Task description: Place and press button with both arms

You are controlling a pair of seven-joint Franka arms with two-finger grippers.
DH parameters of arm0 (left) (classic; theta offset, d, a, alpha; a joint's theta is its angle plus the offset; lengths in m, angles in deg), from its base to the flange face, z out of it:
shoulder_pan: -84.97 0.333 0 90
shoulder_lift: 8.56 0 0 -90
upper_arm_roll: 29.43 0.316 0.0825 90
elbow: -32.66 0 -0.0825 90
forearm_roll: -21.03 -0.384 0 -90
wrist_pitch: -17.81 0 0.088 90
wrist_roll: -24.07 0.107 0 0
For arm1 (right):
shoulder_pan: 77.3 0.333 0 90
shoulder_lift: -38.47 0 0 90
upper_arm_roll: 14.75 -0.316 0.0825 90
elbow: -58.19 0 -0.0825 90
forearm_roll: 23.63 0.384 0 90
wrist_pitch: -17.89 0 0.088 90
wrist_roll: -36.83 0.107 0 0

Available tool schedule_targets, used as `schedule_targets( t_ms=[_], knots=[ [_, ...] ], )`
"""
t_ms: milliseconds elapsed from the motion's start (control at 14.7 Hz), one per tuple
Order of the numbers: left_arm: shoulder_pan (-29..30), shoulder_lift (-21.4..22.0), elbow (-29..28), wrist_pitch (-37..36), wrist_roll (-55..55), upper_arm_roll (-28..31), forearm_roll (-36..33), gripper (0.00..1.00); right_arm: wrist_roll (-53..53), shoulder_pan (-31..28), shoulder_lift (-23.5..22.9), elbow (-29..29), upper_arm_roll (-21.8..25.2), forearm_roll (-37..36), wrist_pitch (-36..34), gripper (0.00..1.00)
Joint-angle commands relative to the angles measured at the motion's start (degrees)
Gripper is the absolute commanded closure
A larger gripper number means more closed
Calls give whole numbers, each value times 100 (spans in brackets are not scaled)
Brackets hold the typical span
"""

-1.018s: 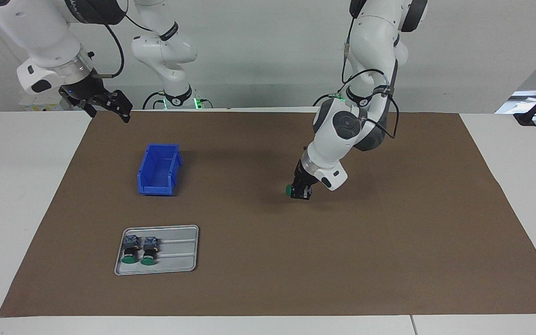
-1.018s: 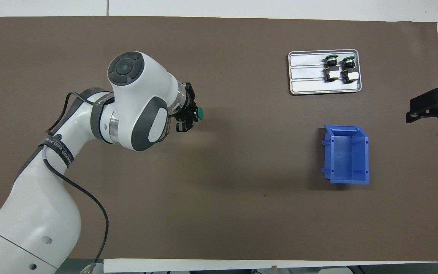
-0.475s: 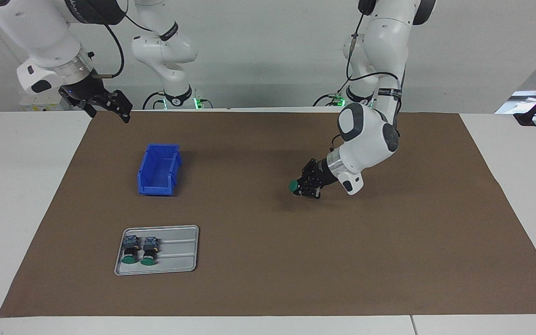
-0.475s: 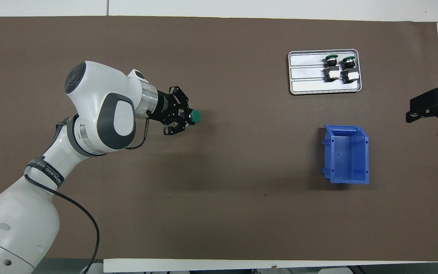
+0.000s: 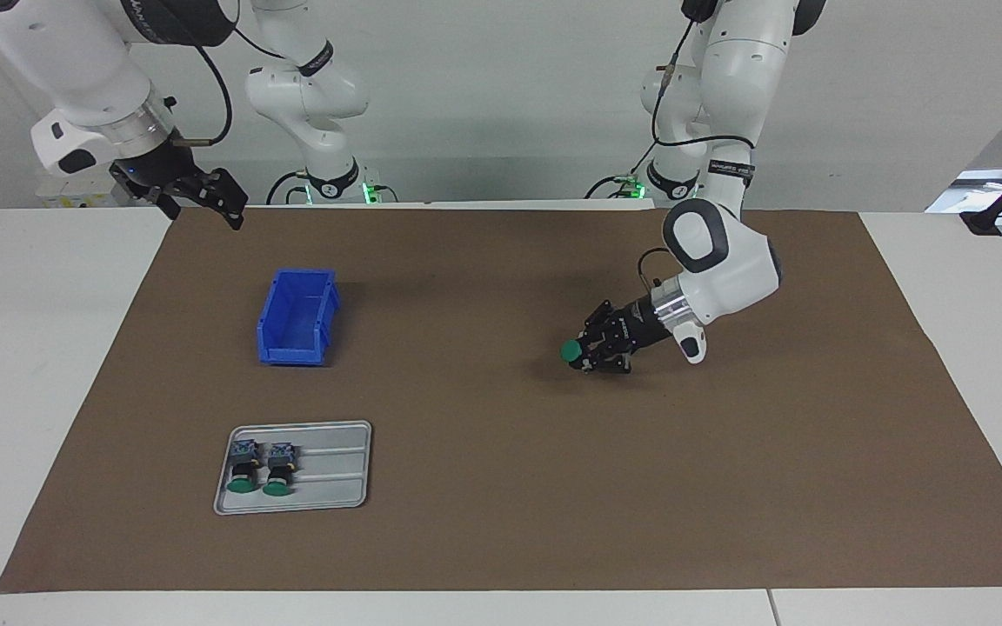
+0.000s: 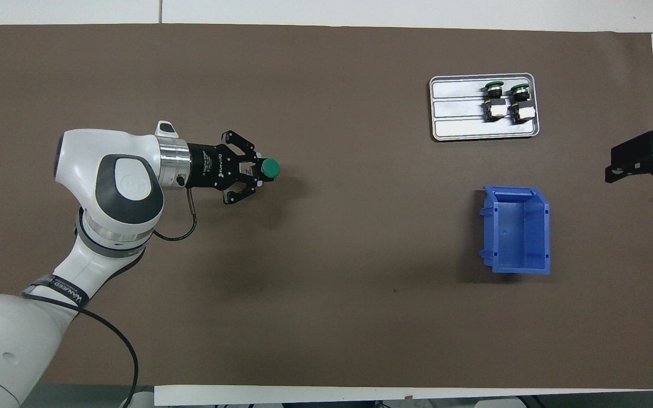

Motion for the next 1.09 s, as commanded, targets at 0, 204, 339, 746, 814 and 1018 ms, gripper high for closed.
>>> schedule_targets(
  t_ms=[0, 204, 339, 746, 814, 1018],
  knots=[
    [50, 362, -453, 120, 465, -39, 471, 98, -127, -29, 142, 180, -16, 8, 92, 1],
    [76, 362, -462, 129, 553, -39, 646, 98, -127, -29, 142, 180, -16, 8, 92, 1],
    [41, 353, -523, 173, 588, -39, 647, 98, -127, -29, 142, 180, -16, 8, 92, 1],
    [41, 318, -585, 253, 598, -39, 1014, 98, -127, -29, 142, 180, -16, 8, 92, 1],
    [50, 292, -594, 226, 615, -39, 1103, 98, -127, -29, 142, 180, -16, 8, 92, 1],
    [41, 265, -725, 209, 1334, -39, 1427, 98, -127, -29, 142, 180, -16, 8, 92, 1]
  ],
)
